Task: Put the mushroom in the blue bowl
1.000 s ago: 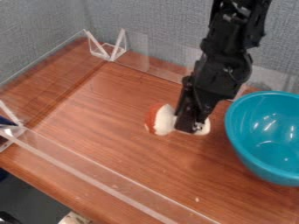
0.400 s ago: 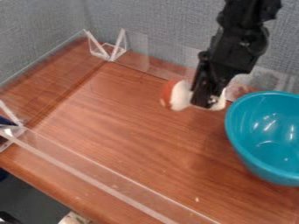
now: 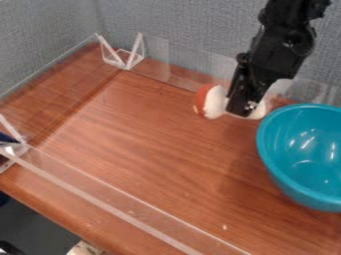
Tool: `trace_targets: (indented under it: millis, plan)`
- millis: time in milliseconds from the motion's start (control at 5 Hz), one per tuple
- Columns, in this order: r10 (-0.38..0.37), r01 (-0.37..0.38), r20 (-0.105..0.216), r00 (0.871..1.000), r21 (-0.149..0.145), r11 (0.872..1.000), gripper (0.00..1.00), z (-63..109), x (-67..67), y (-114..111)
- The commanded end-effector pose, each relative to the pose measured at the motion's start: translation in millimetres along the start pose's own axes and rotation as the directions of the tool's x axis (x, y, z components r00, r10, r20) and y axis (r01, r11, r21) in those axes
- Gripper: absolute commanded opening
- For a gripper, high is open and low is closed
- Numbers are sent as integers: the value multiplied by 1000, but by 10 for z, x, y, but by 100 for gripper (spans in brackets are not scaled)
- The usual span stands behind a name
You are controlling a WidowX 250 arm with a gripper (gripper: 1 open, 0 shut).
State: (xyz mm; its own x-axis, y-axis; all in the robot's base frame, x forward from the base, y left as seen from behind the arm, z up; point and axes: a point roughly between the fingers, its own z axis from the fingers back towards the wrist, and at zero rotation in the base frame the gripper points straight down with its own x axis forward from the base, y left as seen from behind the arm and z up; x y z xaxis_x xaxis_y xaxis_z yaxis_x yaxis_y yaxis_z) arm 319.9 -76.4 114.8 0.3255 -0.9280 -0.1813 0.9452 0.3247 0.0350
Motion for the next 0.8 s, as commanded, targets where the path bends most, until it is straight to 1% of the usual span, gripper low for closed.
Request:
trace_targets:
  millis: [0,600]
  plan:
    - [-19,16,44,999,64,998,0,184,69,64]
    - [-46,40,57,997,94,995,0,212,80,115]
